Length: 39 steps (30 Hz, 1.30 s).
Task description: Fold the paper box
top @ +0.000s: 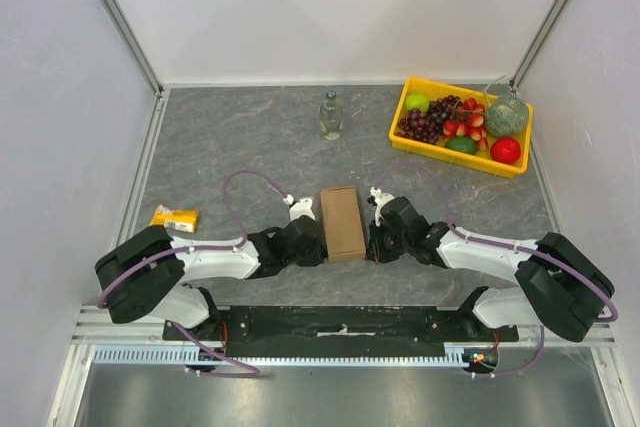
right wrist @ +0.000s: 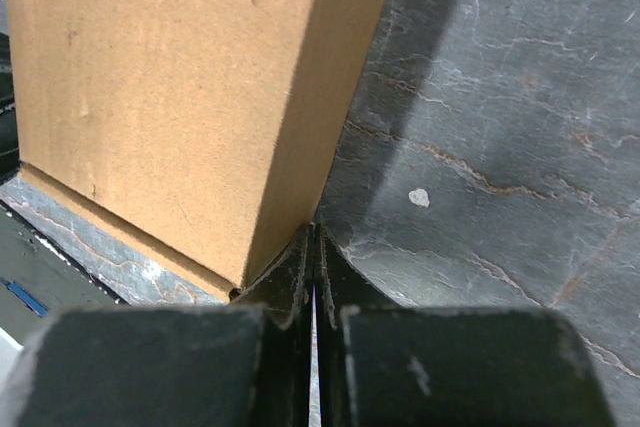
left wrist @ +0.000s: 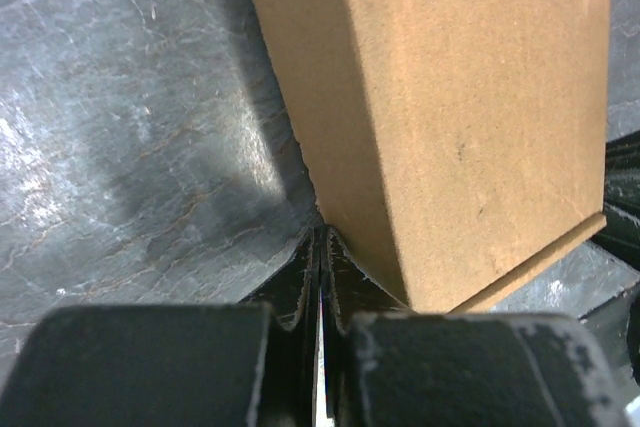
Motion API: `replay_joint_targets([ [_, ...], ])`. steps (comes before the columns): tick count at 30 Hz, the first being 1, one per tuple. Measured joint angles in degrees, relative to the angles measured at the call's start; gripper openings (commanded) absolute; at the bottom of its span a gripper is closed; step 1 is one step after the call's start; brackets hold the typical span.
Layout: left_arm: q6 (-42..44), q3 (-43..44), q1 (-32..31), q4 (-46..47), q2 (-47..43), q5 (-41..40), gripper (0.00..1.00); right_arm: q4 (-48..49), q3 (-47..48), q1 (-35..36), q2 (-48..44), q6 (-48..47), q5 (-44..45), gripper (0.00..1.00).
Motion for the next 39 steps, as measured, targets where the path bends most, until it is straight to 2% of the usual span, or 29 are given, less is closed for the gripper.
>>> replay_joint_targets([
  [8,-1.79,1.95,-0.79,-1.99,1.22,-3.61,0.02,-2.16,0.31,1.05,-0.87,-0.26,1.92,0.0],
  [13,-4.7,-0.24,-0.9,-5.53,-2.93,-4.24,0.02,-8.81,2.47,2.34,-3.06,-2.6,9.86,0.0],
  [19,-3.13,-0.81,6.47,-9.57,-5.73,-4.48,0.02,-11.15,8.46,-0.44,1.05,-6.14,16.74,0.0],
  [26,3.93,4.96,11.8,-5.66,2.21,-3.08,0.02,-4.37,11.3,-5.7,9.68,-8.26,12.07,0.0],
  [33,6.19,10.23,11.93,1.75,10.67,0.09,0.02,1.11,12.55,-6.43,13.18,-7.54,7.37,0.0],
  [39,6.58,11.13,12.41,2.16,11.76,-0.11,0.03,2.25,12.68,-6.97,13.81,-6.8,6.73,0.02],
])
